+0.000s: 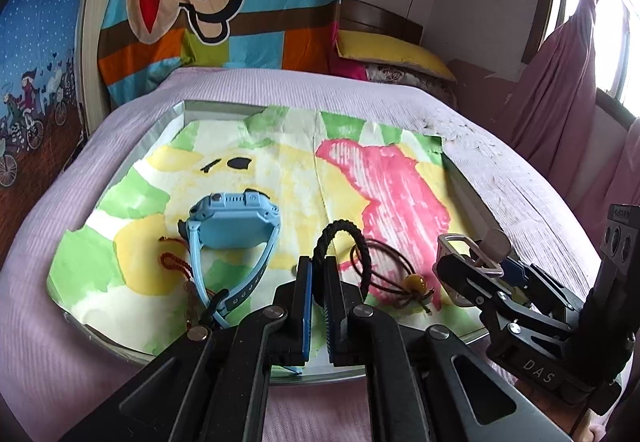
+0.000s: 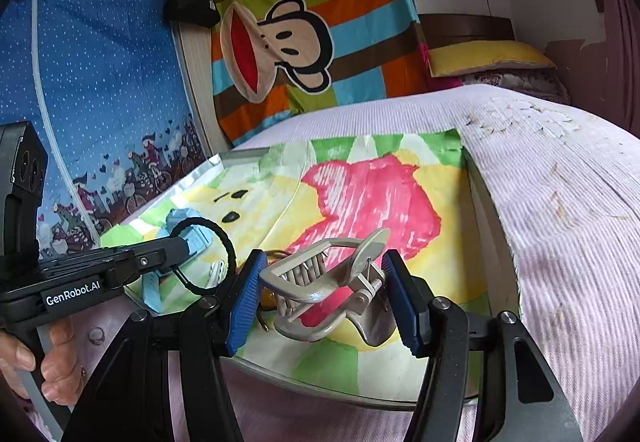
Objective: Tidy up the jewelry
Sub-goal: 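Lower both held items into the tray and open both tools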
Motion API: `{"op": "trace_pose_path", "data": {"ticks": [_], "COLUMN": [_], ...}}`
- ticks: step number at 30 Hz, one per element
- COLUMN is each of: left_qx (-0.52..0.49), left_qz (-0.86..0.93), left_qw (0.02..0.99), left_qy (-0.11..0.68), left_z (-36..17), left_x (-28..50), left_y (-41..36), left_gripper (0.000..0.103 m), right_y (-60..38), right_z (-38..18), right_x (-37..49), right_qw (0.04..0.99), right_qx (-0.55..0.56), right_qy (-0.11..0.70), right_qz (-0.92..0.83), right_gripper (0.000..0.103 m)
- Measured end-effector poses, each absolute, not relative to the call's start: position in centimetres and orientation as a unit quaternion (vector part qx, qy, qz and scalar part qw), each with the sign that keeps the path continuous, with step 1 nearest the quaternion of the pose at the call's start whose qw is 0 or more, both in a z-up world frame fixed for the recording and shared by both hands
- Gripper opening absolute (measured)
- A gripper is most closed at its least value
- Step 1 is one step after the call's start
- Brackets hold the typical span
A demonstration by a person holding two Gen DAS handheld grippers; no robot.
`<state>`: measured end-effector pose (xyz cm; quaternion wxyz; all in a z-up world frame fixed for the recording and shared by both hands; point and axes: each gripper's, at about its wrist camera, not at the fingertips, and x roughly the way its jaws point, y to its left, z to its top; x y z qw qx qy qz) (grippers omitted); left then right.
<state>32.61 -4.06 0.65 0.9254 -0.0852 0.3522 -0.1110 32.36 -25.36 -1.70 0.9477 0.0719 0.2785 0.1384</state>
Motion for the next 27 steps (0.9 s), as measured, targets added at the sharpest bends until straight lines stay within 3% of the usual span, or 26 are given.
{"op": "trace_pose_path", "data": {"ticks": [12,15,20,27], "left_qx": [-0.089,-0.088,-0.113,-0.140], "left_qz": [-0.105,-0.105,-0.107,-0.088], "left_qw": [0.920,0.922,0.927,0.947], "left_qy": [0.366,0.363,0.342,0.277], "left_z": [-0.2,-0.1,0.5,2.1], "left_x": [32.5,32.3,30.9,27.6], "left_y": [-3.7,-3.5,-2.7,-0.9], "left_gripper": [0.008,0.018,0.046,0.070], "right_y": [-25.2,-25.4,-25.7,-26.7], "right_z": [-2.9,-2.9,-2.4,0.0], "right_x": [33.0,32.8,31.9,28.4], "right_qw": [0.938,0.937,0.942,0.965], "right_qx": [0.063,0.069,0.072,0.074], "right_qy": [0.312,0.312,0.297,0.218], "right_qz": [0.138,0.139,0.140,0.128], "right_gripper": [0.054,0.054,0.056,0.078]}}
